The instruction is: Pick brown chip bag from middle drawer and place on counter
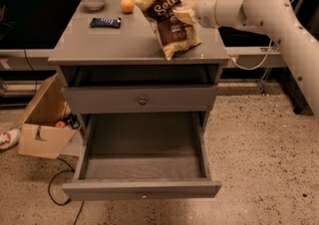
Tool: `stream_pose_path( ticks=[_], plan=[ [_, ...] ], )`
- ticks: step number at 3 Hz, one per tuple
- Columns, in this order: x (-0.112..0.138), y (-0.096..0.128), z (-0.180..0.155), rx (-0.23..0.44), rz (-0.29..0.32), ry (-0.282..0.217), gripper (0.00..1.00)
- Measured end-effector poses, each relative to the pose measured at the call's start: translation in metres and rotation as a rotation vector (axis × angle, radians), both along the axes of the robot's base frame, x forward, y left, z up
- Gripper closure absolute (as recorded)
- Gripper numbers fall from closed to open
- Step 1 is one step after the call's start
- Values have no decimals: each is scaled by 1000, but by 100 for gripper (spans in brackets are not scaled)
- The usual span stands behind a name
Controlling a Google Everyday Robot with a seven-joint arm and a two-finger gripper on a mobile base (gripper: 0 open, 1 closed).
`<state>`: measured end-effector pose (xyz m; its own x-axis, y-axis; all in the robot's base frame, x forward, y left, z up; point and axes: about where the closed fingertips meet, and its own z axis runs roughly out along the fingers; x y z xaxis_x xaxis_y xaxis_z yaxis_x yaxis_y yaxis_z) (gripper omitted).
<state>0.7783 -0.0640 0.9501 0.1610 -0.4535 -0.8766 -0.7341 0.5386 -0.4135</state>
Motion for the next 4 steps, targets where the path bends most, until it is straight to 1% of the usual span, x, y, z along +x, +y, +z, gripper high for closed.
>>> stream_pose_path(
  ticks=[1,2,3,4],
  plan=[
    [44,1,-21,-46,-81,88,100],
    [49,0,-24,-45,-99,106,81],
    [48,1,-24,-46,-97,105,50],
    [48,1,-24,-46,-97,105,27]
  ],
)
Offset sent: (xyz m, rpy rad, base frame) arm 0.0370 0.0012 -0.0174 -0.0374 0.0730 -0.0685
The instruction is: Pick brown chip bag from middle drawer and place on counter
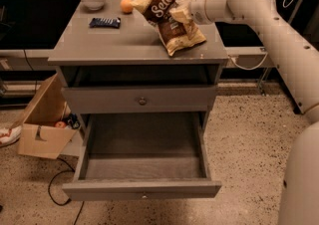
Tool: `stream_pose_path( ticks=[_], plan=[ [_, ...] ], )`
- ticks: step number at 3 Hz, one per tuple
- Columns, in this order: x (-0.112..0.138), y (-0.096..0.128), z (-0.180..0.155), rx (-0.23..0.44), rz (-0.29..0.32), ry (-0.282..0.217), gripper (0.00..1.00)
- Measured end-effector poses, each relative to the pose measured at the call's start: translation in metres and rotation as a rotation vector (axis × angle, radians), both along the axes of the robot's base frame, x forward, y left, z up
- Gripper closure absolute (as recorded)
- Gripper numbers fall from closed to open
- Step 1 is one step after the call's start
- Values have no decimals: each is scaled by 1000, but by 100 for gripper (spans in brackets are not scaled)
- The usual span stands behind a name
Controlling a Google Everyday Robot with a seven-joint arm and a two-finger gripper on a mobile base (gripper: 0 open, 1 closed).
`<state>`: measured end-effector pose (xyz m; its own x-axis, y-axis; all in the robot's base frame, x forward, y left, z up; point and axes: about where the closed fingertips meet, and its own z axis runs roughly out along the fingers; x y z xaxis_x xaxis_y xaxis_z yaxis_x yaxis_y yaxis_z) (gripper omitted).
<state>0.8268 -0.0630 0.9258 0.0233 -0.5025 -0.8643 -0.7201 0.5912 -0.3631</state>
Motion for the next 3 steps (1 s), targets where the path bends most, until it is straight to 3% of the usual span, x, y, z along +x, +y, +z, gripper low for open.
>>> stream_pose_path(
  ticks=[1,2,3],
  plan=[
    [3,-1,15,-16,10,-32,0],
    [6,-37,54,19,-45,-111,0],
    [-9,-104,122,141,-160,-249,0]
  ],
)
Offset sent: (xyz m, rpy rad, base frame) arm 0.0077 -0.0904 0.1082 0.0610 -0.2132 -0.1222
